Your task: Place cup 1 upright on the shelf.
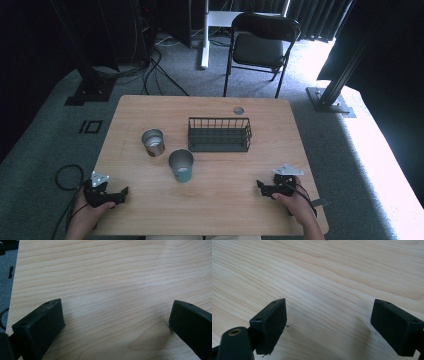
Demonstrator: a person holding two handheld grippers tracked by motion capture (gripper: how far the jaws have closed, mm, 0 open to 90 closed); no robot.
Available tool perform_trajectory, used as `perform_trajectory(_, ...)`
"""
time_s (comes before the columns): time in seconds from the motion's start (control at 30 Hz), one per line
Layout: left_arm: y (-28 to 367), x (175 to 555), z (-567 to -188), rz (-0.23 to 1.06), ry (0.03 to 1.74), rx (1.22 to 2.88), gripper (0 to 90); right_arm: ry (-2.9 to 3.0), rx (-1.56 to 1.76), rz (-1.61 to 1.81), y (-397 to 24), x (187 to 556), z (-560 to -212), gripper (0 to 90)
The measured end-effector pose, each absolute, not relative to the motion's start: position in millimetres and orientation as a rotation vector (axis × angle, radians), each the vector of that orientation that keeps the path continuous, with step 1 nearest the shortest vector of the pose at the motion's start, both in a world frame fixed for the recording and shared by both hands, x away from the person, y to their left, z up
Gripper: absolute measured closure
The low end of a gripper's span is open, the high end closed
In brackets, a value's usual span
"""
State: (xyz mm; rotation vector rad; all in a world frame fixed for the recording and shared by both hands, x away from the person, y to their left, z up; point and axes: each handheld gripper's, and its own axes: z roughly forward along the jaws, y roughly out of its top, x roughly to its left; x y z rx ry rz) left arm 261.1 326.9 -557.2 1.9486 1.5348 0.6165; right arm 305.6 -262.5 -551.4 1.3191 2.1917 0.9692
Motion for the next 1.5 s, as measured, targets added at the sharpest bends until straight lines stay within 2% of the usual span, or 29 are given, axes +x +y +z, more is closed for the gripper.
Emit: perform_trajectory(1.5,326.9,261.1,-557.3,0.616,1.535,1.948,0.4,2.362,0.999,1.151,-156.3,316.6,-536.5,13.5)
